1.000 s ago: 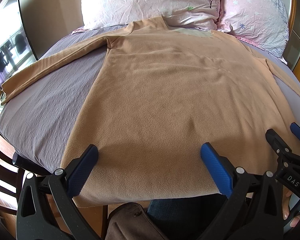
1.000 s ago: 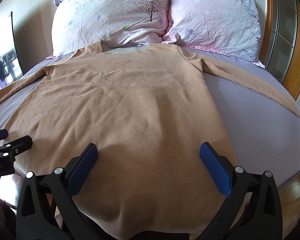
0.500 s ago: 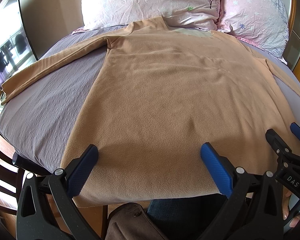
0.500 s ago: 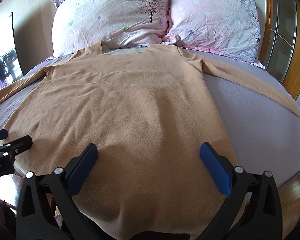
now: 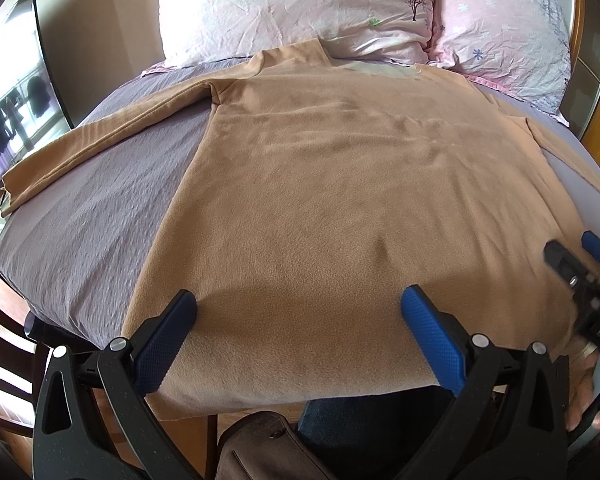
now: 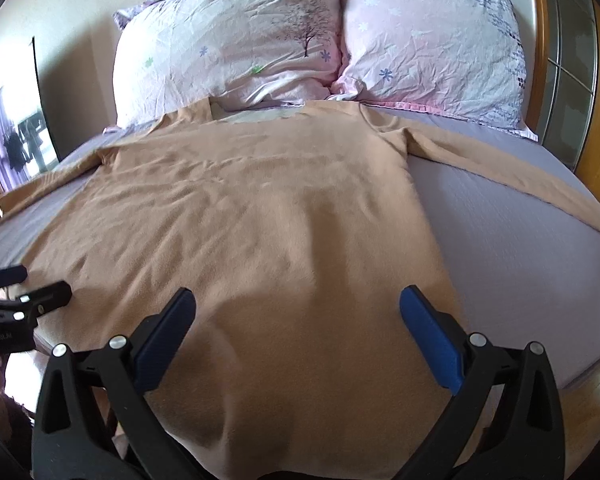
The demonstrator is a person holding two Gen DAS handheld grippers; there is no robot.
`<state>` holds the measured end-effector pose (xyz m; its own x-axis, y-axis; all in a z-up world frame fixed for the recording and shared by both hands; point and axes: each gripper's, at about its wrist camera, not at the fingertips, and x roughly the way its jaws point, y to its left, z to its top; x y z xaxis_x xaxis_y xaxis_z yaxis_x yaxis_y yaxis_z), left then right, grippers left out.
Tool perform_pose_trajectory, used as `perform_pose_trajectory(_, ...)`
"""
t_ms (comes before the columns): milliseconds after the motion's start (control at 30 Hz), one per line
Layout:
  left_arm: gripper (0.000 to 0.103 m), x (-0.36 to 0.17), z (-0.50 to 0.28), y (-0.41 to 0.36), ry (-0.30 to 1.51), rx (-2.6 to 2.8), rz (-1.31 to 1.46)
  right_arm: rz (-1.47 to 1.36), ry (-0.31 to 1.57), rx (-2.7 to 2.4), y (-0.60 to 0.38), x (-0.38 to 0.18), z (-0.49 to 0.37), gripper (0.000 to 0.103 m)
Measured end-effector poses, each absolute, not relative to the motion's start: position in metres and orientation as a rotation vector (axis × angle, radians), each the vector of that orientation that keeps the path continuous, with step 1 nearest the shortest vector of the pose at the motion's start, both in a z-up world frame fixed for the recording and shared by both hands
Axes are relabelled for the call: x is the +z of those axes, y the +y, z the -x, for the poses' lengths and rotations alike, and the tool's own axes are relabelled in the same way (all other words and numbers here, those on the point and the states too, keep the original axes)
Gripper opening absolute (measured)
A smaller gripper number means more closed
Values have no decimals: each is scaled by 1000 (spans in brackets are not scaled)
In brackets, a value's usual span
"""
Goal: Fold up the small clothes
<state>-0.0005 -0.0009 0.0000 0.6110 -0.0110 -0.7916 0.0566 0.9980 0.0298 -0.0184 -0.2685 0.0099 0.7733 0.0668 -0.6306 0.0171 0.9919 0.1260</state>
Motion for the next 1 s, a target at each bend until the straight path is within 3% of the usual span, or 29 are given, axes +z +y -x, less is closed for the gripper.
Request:
perform_pose_trajectory(200, 102, 10, 7, 12, 827, -136, 12, -491, 594, -296, -434, 52, 3, 100)
perform_pose_trajectory(267, 102, 14, 3, 18, 799, -143, 29, -689, 627, -411, -503, 47, -7, 87)
perform_pose_trajectory(333, 102, 21, -3, 26, 755, -147, 47, -872, 639, -484, -557, 35, -12, 60)
perform_pose_trajectory(433, 102, 27, -15, 39, 723, -178, 105, -1037, 658, -594, -606, 13, -14, 55)
perform_pose_trajectory(567, 102, 31, -27, 58, 687, -244, 213, -1120, 649, -619, -631, -7, -21, 52)
perform_pose_trajectory(600, 102, 32, -32, 64, 668, -259, 238, -1133, 626, -626, -635, -11, -23, 47)
perform_pose_trajectory(667, 102, 35, -31, 74, 631, -276, 278, -1161, 610, -643, -642, -16, -28, 35)
perform_pose_trajectory(733, 102, 38, -35, 90, 600, -286, 328, -1188, 608, -638, -655, -25, -37, 9)
perform_pose_trajectory(833, 102, 39, -41, 121, 580, -256, 401, -1149, 614, -641, -655, -12, -48, 5)
perform_pose_trajectory(1000, 102, 41, -46, 179, 548, -167, 512, -772, 492, -258, -534, 100, -115, 5)
